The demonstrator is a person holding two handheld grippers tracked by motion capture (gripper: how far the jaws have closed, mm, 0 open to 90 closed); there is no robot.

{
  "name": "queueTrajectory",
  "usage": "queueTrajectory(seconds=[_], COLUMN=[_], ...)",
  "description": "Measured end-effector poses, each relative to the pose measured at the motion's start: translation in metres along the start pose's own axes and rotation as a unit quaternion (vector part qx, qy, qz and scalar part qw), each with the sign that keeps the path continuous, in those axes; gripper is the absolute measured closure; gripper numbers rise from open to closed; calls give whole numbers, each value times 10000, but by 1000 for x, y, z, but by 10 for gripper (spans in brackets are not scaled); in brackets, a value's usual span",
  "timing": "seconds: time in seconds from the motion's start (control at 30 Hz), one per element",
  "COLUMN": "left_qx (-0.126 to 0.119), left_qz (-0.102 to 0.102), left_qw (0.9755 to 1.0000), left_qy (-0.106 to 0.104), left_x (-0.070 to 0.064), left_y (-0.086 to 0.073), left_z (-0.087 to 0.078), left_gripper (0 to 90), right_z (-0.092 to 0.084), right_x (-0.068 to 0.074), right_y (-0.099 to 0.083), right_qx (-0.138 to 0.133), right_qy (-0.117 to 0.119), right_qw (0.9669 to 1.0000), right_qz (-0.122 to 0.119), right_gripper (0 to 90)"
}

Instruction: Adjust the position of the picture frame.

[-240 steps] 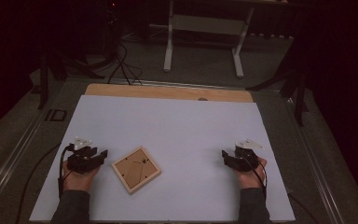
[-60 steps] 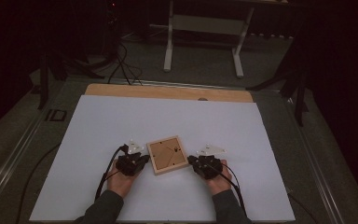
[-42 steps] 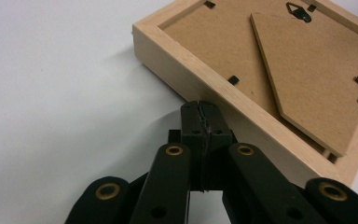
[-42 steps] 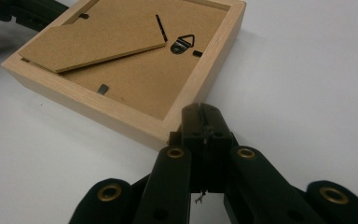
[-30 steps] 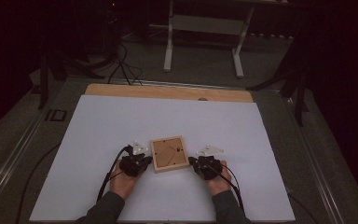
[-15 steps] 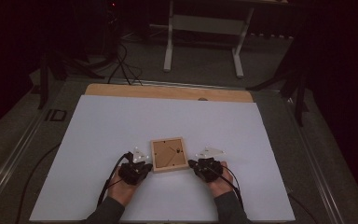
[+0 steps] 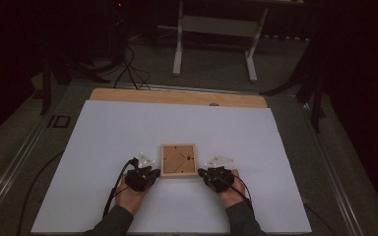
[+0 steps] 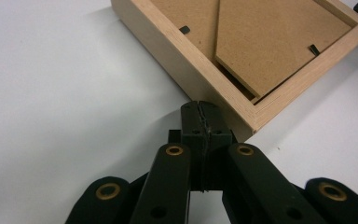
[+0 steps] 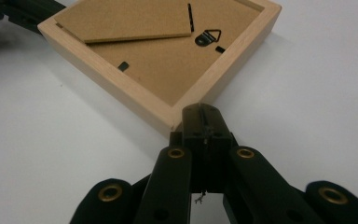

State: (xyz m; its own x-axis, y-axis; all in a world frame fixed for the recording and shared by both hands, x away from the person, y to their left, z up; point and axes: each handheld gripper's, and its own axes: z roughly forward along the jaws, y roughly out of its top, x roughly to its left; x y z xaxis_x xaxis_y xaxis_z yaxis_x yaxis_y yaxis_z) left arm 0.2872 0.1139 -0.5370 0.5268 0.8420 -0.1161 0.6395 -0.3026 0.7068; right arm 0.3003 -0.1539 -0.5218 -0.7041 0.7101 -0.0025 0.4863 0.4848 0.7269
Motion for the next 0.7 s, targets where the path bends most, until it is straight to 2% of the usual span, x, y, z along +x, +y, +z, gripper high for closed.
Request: queueTrajectory(seconds=[0.3, 0.37, 0.47, 0.7], left_qx=[-5, 14, -15, -36], left_qz=[-129, -63, -99, -167], left_qw=[9998, 9998, 9997, 9997], left_qy=[149, 189, 229, 197], left_x=[4, 4, 6, 7], left_y=[3, 4, 5, 6], left_z=[2, 2, 4, 5], left_gripper=[898, 898, 898, 899], right_z=[6, 7, 9, 13], right_x=[1, 1, 1, -2], right_y=[4, 4, 6, 8], right_qx=[-75, -93, -106, -152], right_qy=[-42, -88, -132, -177], right_qw=[9999, 9999, 9998, 9997], right_qz=[112, 106, 72, 107], right_gripper=[900, 900, 900, 900])
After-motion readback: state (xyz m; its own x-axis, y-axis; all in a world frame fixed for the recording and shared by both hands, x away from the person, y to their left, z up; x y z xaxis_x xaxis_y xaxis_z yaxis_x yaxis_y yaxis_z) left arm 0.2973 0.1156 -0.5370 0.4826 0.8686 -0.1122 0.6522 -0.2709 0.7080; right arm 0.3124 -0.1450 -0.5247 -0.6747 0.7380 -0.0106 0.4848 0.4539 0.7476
